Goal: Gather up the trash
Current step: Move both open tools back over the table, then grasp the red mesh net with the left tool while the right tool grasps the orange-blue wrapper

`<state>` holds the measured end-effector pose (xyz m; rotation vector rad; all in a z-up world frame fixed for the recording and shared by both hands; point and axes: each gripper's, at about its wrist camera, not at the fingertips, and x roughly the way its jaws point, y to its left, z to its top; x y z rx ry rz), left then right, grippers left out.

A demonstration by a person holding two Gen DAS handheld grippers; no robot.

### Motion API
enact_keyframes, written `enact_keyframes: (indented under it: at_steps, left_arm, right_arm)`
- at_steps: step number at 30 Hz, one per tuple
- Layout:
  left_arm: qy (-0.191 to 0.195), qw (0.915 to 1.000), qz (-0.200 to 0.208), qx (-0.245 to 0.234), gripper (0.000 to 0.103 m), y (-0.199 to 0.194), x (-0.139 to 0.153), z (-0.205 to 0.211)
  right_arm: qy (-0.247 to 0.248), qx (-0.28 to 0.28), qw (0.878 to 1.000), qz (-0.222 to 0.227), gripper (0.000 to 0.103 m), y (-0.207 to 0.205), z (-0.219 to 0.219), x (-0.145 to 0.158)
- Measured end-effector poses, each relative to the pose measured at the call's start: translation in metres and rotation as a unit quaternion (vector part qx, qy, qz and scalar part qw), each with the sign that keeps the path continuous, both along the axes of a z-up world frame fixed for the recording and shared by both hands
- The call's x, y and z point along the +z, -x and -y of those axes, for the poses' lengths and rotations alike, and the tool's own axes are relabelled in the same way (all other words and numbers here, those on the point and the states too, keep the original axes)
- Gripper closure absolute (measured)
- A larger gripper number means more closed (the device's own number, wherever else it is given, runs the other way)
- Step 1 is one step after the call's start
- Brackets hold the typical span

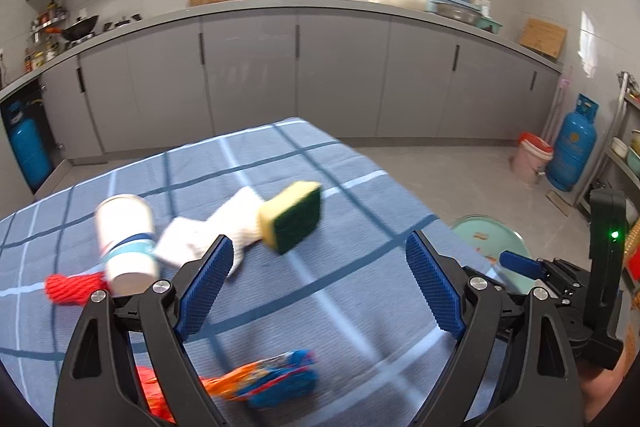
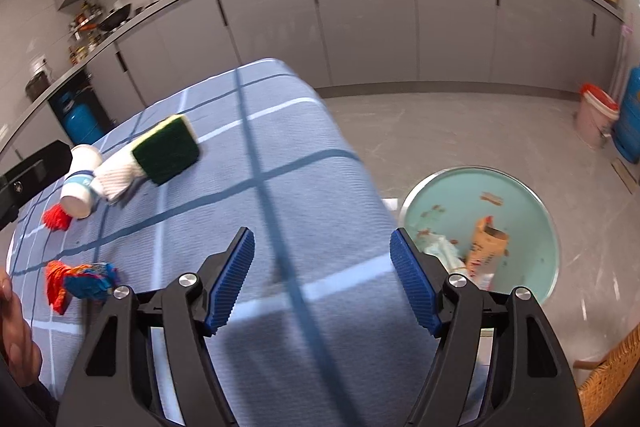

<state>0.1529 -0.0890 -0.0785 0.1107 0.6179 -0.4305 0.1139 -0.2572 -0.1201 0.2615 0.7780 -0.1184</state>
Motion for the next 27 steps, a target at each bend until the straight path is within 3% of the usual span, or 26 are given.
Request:
enact_keyframes:
  at_steps: [7,13,21,27]
  left_arm:
    - [-0.023,0.9983,0.013,0.052,0.014,0.000,0.000,-0.055]
    - [-0.041,0.9911,0.003,0.127,0.014,-0.009,-0.007,-0.120]
    - [-0.061,0.9742,-0.031,0.215,0.014,-0.009,-0.030,-0.199]
    - [-0.047,0.9615,-0.067,0.262,0.014,-0.014,-0.046,-0.236]
  right_arm:
    - [-0.002,0.058,0.998,0.001,0.032,-0.012,-0.048,0.006]
    - [0.002,0.116,0.993,0.004,0.029,-0.024,-0.094,0.012]
    - [0.011,0.184,0.983,0.012,0.026,-0.034,-0.146,0.021]
    - [0.033,0.232,0.972,0.002,0.024,-0.033,-0.182,0.015]
